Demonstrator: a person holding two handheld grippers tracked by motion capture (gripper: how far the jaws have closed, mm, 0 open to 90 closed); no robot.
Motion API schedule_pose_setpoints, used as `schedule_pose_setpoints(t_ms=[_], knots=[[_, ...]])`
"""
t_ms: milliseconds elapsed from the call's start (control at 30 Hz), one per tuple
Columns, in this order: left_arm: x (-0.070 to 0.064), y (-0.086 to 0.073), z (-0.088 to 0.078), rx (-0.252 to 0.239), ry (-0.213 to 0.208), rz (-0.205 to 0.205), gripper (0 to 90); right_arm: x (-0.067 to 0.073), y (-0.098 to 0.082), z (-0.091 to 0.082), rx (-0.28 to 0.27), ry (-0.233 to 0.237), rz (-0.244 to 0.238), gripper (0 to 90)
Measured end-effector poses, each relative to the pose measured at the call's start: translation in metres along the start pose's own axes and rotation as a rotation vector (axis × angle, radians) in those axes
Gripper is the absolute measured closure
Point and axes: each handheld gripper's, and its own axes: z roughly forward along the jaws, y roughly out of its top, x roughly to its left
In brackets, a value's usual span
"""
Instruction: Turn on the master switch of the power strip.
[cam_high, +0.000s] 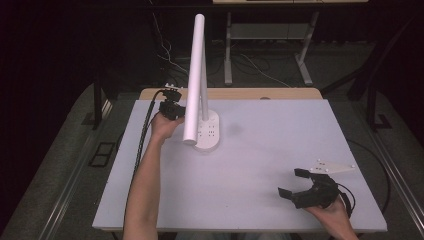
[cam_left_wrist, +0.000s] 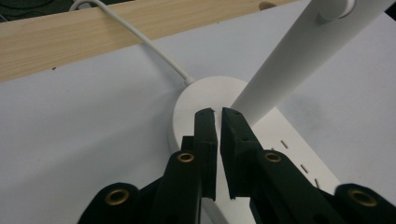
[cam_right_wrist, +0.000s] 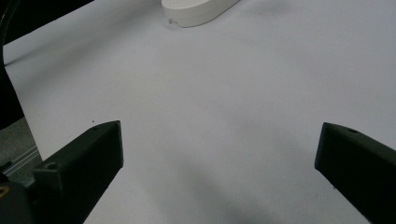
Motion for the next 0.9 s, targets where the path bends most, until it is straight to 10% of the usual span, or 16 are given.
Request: schedule_pose_setpoints(t_ms=[900], knots=[[-0.001,-0.009,0.025,-0.001,-0.018,-0.066,89.9,-0.001,-0.002,-0.001,0.006,0.0,-0.005,0.5]])
